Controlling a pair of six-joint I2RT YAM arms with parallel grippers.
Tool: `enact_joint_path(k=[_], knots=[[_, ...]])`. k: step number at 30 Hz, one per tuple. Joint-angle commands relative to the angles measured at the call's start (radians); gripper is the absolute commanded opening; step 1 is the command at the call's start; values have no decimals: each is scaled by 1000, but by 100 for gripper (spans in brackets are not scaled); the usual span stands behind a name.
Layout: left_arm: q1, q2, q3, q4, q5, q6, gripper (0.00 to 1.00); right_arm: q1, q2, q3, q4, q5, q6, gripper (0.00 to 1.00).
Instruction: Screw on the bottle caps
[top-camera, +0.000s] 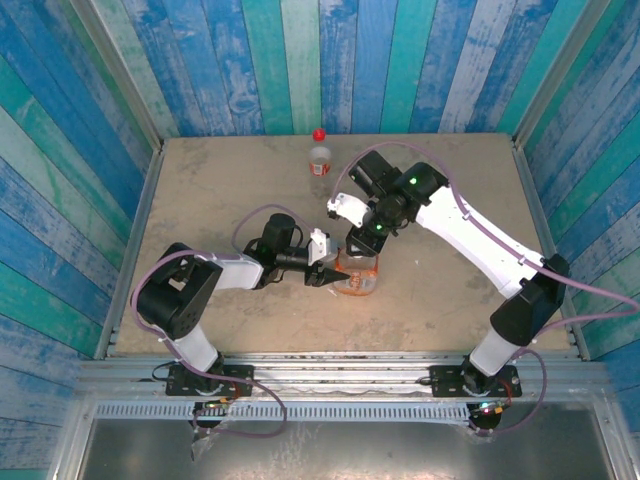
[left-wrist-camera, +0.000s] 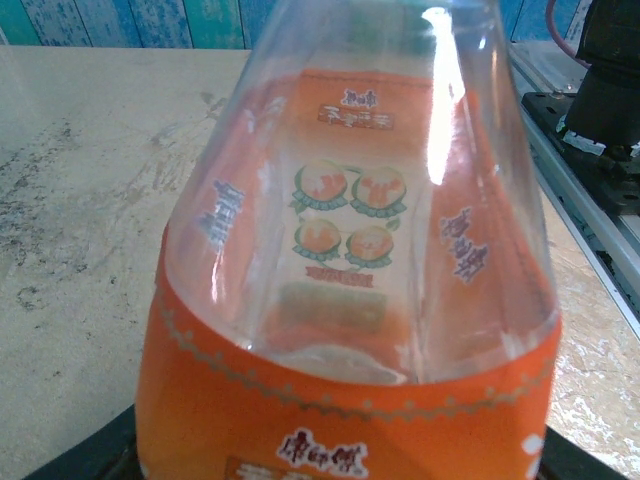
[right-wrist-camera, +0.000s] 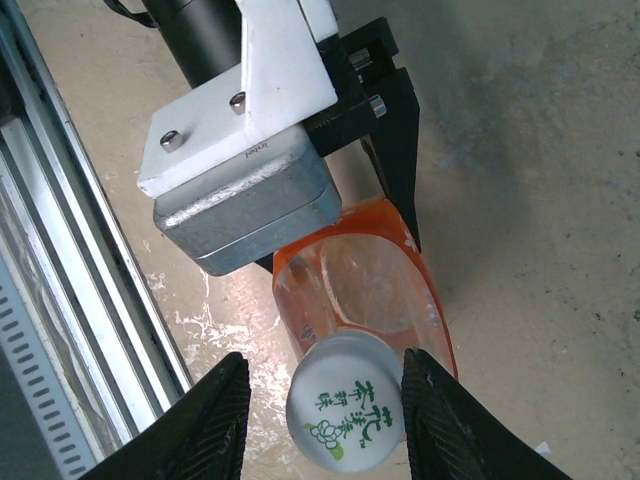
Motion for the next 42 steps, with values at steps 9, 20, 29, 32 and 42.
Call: enact_joint_path(k=[9, 20, 29, 32, 42], knots=[[7, -18, 0, -67, -39, 10, 59, 0, 20, 14, -53, 23, 11, 42], [7, -22, -4, -67, -42, 12, 59, -2, 21, 18, -57, 20, 10, 36], [7, -22, -1, -69, -31, 11, 59, 0, 4, 3, -58, 24, -68, 31], [7, -22, -2, -70, -29, 11, 59, 0, -8, -13, -56, 18, -133, 29], [7, -22, 0, -78, -22, 12, 59, -2, -51, -70, -55, -43, -364, 26]])
